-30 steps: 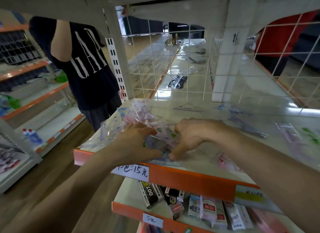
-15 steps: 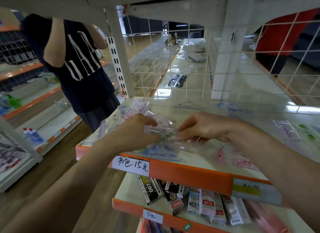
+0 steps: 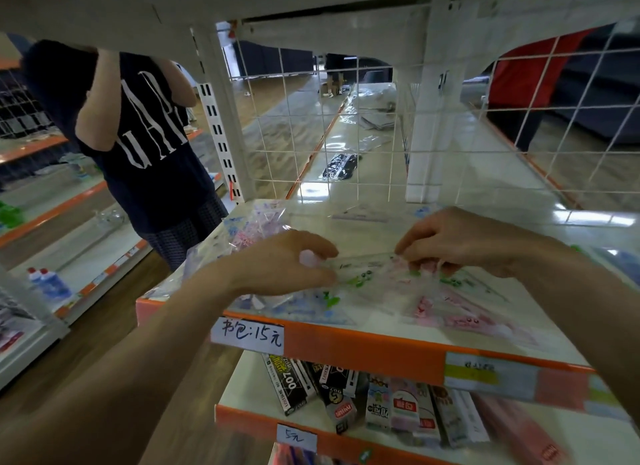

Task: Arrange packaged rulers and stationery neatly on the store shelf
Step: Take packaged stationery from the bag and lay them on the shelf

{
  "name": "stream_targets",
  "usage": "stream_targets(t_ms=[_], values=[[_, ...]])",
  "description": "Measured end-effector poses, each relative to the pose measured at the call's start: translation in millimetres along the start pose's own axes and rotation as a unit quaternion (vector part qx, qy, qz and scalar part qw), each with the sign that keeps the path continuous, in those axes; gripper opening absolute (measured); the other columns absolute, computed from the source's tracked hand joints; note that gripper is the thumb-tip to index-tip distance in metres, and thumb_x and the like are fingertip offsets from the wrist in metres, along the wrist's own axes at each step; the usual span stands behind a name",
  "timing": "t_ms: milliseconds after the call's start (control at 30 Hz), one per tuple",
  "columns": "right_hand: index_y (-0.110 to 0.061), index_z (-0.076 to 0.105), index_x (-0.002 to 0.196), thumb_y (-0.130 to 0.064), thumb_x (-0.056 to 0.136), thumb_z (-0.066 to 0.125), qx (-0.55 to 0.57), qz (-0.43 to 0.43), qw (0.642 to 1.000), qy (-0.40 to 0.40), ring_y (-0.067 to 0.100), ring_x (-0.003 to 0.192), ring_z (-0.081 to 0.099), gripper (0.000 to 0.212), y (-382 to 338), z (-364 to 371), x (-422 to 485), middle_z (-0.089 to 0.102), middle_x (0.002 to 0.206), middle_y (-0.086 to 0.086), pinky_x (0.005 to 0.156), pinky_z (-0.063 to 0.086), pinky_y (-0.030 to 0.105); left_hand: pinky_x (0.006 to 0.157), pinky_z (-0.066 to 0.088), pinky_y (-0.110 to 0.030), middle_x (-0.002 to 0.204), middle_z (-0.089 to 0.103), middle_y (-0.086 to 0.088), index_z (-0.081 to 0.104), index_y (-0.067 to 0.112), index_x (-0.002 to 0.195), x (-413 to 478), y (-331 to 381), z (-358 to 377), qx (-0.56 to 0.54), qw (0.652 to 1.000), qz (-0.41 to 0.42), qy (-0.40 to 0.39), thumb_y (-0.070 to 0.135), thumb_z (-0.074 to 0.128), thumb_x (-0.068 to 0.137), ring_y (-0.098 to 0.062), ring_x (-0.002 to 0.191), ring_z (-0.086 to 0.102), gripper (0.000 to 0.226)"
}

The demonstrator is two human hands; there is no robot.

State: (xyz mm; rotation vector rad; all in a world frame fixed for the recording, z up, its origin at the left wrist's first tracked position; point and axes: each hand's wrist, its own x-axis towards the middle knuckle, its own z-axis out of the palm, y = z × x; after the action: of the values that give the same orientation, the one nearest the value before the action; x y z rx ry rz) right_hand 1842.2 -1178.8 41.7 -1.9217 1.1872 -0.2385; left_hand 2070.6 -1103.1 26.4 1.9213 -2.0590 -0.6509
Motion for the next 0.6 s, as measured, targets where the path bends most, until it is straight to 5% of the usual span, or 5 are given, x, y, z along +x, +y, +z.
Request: stream_targets(t_ms=[167, 300, 400, 600], values=[[-0.021, 0.069, 0.087, -0.013, 0.088, 0.063, 0.062, -0.006, 0.992, 0.109, 0.000, 0.053, 0.058, 0.010, 5, -23, -9, 0.070, 0.071, -0.004, 0.055, 0.044, 0.018, 0.098, 0.045, -0.028, 0.115, 0.067, 0.006, 0.058, 0.025, 0.123, 7, 2, -1, -0.309, 0.943, -0.021, 0.118, 0.025, 0.067, 0.085, -0.006, 0.106, 0.061, 0.039], [-0.016, 0.068, 0.092, -0.013, 0.088, 0.064, 0.163, -0.041, 0.978, 0.122, 0.000, 0.054, 0.060, 0.006, 6, -11, -4, 0.072, 0.070, -0.003, 0.059, 0.047, 0.021, 0.081, 0.057, -0.039, 0.101, 0.072, -0.012, 0.061, 0.008, 0.107, 16, 15, 8, -0.615, 0.784, -0.055, 0.067, 0.020, 0.067, 0.069, -0.026, 0.089, 0.069, 0.040], [-0.016, 0.068, 0.093, -0.013, 0.088, 0.064, 0.197, -0.061, 0.970, 0.126, 0.002, 0.057, 0.063, 0.007, 4, 0, 1, 0.073, 0.072, -0.003, 0.054, 0.048, 0.018, 0.066, 0.060, -0.034, 0.093, 0.072, -0.015, 0.062, 0.006, 0.100, 19, 22, 18, -0.689, 0.720, -0.078, 0.033, 0.012, 0.059, 0.082, -0.023, 0.073, 0.071, 0.020], [-0.021, 0.064, 0.095, -0.005, 0.085, 0.065, 0.232, -0.063, 0.968, 0.077, 0.007, 0.071, 0.068, 0.019, 3, 3, 0, 0.075, 0.084, 0.003, 0.058, 0.052, 0.016, 0.059, 0.059, -0.029, 0.088, 0.072, -0.014, 0.065, 0.008, 0.092, 21, 14, 17, -0.724, 0.681, -0.083, 0.070, 0.009, 0.054, 0.088, -0.021, 0.065, 0.070, 0.012]])
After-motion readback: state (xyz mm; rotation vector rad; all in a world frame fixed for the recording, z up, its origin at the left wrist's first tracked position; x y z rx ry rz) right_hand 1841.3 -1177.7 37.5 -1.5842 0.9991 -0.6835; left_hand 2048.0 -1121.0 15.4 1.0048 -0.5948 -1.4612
